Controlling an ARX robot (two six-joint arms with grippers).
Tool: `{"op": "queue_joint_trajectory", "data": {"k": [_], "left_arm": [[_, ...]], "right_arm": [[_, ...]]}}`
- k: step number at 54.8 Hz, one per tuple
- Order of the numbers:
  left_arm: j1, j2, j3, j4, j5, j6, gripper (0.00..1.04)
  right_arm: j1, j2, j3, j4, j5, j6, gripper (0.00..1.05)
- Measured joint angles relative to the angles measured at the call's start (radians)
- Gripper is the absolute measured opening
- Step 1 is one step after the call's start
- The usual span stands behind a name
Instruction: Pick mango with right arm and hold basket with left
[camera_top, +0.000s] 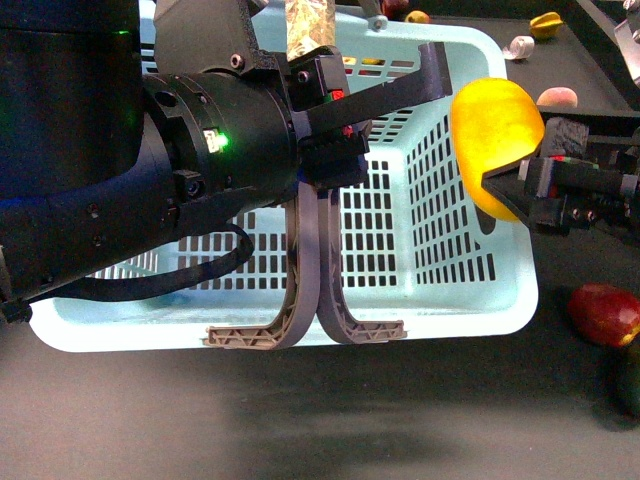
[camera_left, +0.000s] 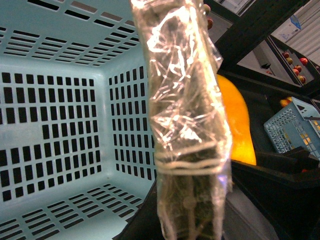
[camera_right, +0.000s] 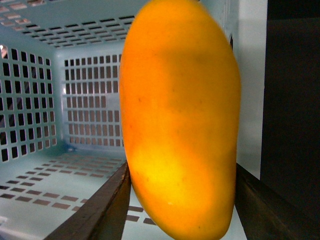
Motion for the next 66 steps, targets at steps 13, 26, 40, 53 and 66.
{"op": "queue_joint_trajectory", "data": {"k": [13, 26, 40, 53, 66], "left_arm": [[0.000, 0.000, 0.000, 0.000, 0.001, -0.001, 0.06], [0.000, 0.001, -0.001, -0.005, -0.003, 0.001, 0.06], [0.001, 0.000, 0.000, -0.005, 0.000, -0.001, 0.06], [0.001, 0.000, 0.000, -0.005, 0.005, -0.001, 0.06], [0.001, 0.000, 0.000, -0.005, 0.001, -0.001, 0.06]], "right_arm": [[-0.012, -0.089, 0.001, -0.016, -0.028, 0.009, 0.94], [-0.085, -0.309, -0.049, -0.066, -0.023, 0.006, 0.97], [-0.301, -0.595, -0.209, -0.168, 0.023, -0.047, 0.97], [-0.516, -0.879, -0.327, -0.322, 0.024, -0.135, 0.97], [-0.533, -1.049, -0.369, -0.420, 0.077, -0.185, 0.97]]}}
